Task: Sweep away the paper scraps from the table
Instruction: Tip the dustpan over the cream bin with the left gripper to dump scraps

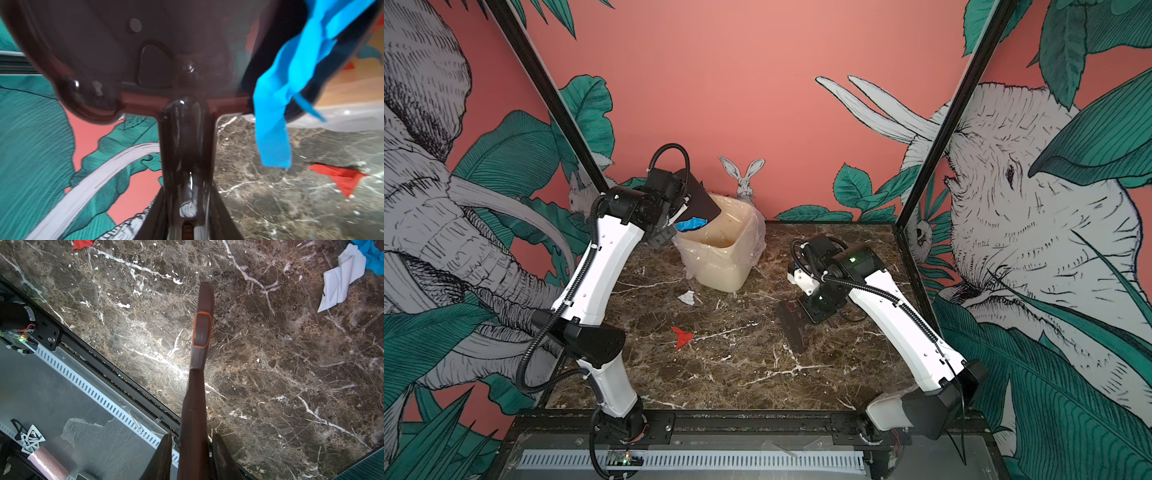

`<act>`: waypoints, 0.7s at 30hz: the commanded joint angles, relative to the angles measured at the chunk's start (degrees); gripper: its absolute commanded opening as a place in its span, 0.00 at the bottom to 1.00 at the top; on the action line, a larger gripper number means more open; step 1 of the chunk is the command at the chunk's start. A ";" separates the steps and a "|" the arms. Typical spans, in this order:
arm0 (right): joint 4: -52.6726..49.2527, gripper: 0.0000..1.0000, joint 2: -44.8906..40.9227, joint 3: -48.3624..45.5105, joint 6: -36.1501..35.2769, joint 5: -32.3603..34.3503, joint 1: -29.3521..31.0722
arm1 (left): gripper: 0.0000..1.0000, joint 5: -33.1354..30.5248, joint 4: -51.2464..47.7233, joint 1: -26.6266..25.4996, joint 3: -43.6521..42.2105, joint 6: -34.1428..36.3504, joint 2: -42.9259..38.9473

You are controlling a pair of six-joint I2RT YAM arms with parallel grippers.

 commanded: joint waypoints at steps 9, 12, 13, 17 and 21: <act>-1.31 0.00 -0.04 0.63 0.79 -0.98 -0.21 | 0.00 -14.01 30.86 -4.56 -19.23 24.52 -8.34; -1.22 0.00 -0.29 0.20 0.84 -0.98 -0.21 | 0.00 -16.93 44.07 -5.92 -26.83 33.79 -11.87; -1.13 0.00 -0.40 -0.05 0.80 -0.98 -0.21 | 0.00 -17.51 47.92 -6.44 -29.21 36.94 -12.93; -1.04 0.00 -0.57 -0.25 0.53 -0.95 -0.22 | 0.00 -19.74 56.42 -7.04 -34.44 45.27 -14.77; -0.96 0.00 -0.75 -0.34 0.29 -0.85 -0.21 | 0.00 -20.10 61.02 -7.13 -37.51 49.73 -16.23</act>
